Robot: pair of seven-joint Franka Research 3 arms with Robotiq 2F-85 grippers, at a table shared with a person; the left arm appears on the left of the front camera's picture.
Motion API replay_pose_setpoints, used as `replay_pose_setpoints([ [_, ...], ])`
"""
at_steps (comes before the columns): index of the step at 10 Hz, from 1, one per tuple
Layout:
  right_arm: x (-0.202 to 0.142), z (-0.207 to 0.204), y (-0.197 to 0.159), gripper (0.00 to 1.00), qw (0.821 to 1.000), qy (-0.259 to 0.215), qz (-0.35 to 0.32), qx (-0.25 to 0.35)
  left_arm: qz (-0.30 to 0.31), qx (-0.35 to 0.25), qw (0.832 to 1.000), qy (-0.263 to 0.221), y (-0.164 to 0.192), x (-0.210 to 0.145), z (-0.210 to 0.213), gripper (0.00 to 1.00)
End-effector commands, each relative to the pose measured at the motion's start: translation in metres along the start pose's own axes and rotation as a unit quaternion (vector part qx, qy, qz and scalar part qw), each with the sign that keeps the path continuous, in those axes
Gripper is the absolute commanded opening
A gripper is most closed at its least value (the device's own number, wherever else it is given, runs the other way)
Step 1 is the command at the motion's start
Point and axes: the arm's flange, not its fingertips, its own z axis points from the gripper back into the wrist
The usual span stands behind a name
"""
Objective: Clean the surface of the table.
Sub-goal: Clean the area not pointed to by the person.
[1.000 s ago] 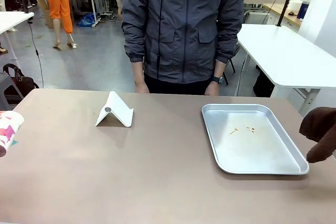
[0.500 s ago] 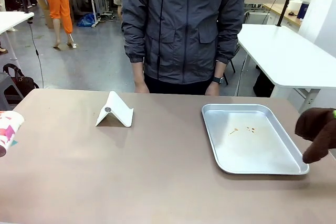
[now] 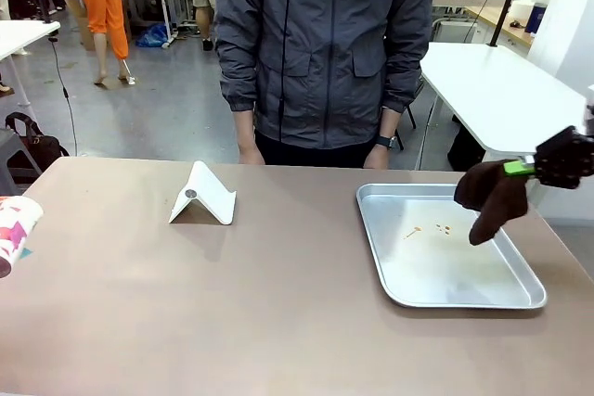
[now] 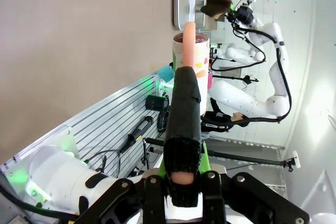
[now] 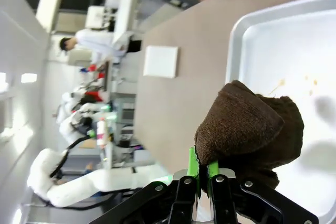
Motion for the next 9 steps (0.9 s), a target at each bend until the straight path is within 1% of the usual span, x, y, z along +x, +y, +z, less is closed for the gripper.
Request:
replay_pose_setpoints([
  [1, 0.021, -0.025, -0.016, 0.07, 0.997, -0.023, 0.007, -0.067, -0.004, -0.008, 1.0, 0.001, -0.004, -0.003, 0.002, 0.22],
  [2, 0.026, -0.033, -0.025, 0.07, 0.995, -0.045, 0.018, -0.09, -0.004, -0.008, 1.0, 0.001, -0.004, -0.003, 0.002, 0.22],
  [3, 0.029, -0.041, -0.036, 0.07, 0.991, -0.043, 0.03, -0.124, -0.004, -0.008, 1.0, 0.001, -0.004, -0.003, 0.002, 0.22],
  [4, 0.033, -0.046, -0.049, 0.07, 0.983, -0.055, 0.04, -0.173, -0.004, -0.008, 1.0, 0.001, -0.004, -0.003, 0.002, 0.22],
  [5, 0.033, -0.046, -0.055, 0.07, 0.977, -0.063, 0.048, -0.198, -0.004, -0.008, 1.0, 0.001, -0.004, -0.003, 0.002, 0.22],
  [6, 0.033, -0.049, -0.06, 0.07, 0.977, -0.053, 0.046, -0.2, -0.004, -0.008, 1.0, 0.001, -0.004, -0.003, 0.002, 0.22],
  [7, 0.034, -0.055, -0.068, 0.07, 0.977, -0.053, 0.044, -0.203, -0.004, -0.008, 1.0, 0.001, -0.004, -0.003, 0.002, 0.22],
  [8, 0.032, -0.058, -0.077, 0.07, 0.976, -0.059, 0.026, -0.209, -0.004, -0.008, 1.0, 0.001, -0.004, -0.003, 0.002, 0.22],
  [9, 0.033, -0.047, -0.064, 0.07, 0.978, -0.053, 0.032, -0.199, -0.004, -0.008, 1.0, 0.001, -0.004, -0.003, 0.002, 0.22],
])
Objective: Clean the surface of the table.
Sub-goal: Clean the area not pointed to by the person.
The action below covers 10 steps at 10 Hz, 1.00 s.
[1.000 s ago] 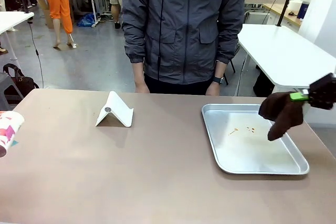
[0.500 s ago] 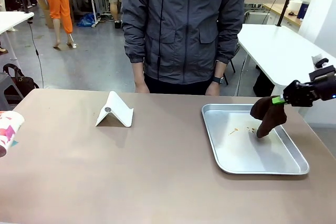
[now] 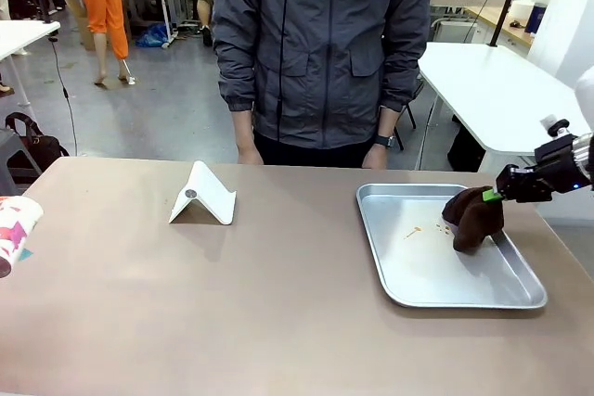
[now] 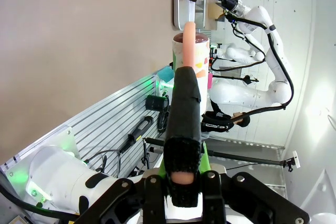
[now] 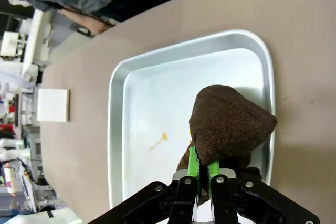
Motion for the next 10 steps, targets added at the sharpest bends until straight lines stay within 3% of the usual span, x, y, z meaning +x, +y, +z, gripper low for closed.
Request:
replay_pose_setpoints([
  [1, 0.002, 0.008, 0.005, 0.07, 1.0, -0.005, 0.005, 0.007, -0.003, -0.008, 1.0, 0.001, -0.004, -0.003, 0.002, 0.22],
  [3, 0.001, 0.002, 0.001, 0.07, 1.0, -0.001, 0.0, 0.001, -0.003, -0.008, 1.0, 0.001, -0.004, -0.003, 0.002, 0.22],
  [7, 0.016, -0.062, 0.024, 0.07, 0.992, 0.014, 0.092, -0.084, -0.003, -0.008, 1.0, 0.001, -0.004, -0.003, 0.002, 0.22],
  [10, 0.003, -0.103, 0.038, 0.07, 0.98, 0.04, 0.138, -0.137, -0.003, -0.008, 1.0, 0.001, -0.004, -0.003, 0.002, 0.22],
])
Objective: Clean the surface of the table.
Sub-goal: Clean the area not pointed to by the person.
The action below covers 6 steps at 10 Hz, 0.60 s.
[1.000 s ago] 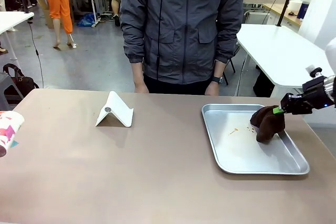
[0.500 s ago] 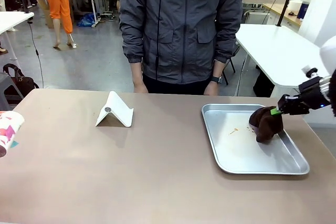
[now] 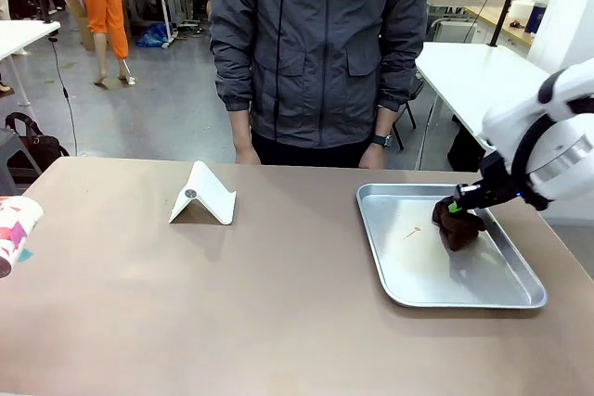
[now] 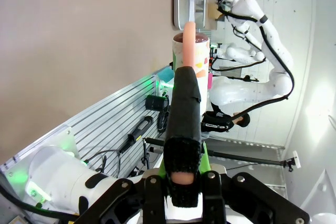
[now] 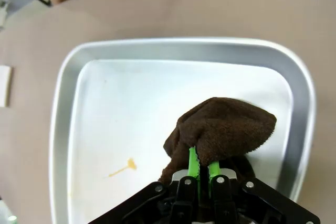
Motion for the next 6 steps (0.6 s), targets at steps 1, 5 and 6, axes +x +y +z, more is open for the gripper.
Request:
replay_pose_setpoints([
  [1, -0.001, -0.017, 0.01, 0.07, 0.999, 0.028, 0.024, -0.021, -0.003, -0.008, 1.0, 0.001, -0.004, -0.003, 0.002, 0.22],
  [5, -0.012, -0.026, 0.031, 0.07, 0.994, 0.06, 0.026, 0.083, -0.003, -0.008, 1.0, 0.001, -0.004, -0.003, 0.002, 0.22],
  [6, -0.015, -0.03, 0.041, 0.07, 0.99, 0.067, 0.027, 0.121, -0.003, -0.008, 1.0, 0.001, -0.004, -0.003, 0.002, 0.22],
])
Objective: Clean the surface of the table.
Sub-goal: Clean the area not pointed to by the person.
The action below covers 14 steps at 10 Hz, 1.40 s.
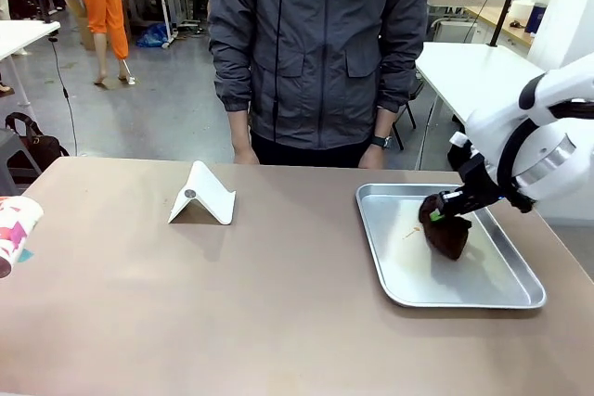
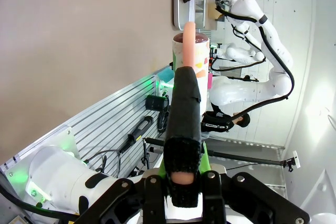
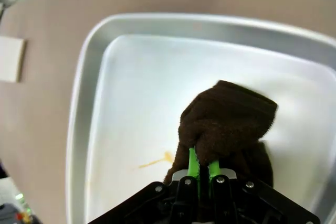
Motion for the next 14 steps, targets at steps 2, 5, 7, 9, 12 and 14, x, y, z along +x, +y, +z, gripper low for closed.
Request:
replay_pose_setpoints([
  [2, -0.014, -0.028, 0.025, 0.07, 0.995, 0.034, 0.018, 0.09, -0.003, -0.008, 1.0, 0.001, -0.004, -0.003, 0.002, 0.22],
  [5, -0.022, -0.039, 0.049, 0.07, 0.987, 0.081, 0.094, 0.105, -0.003, -0.008, 1.0, 0.001, -0.004, -0.003, 0.002, 0.22],
  [7, -0.026, -0.031, 0.048, 0.07, 0.981, 0.097, 0.141, 0.095, -0.003, -0.008, 1.0, 0.001, -0.004, -0.003, 0.002, 0.22],
  [9, -0.018, -0.021, 0.029, 0.07, 0.994, 0.053, 0.093, 0.025, -0.003, -0.008, 1.0, 0.001, -0.004, -0.003, 0.002, 0.22],
  [12, -0.013, -0.012, 0.002, 0.07, 0.999, 0.02, 0.029, -0.04, -0.003, -0.008, 1.0, 0.001, -0.004, -0.003, 0.002, 0.22],
  [14, -0.012, -0.001, -0.016, 0.07, 0.996, 0.009, -0.052, -0.066, -0.003, -0.008, 1.0, 0.001, -0.004, -0.003, 0.002, 0.22],
])
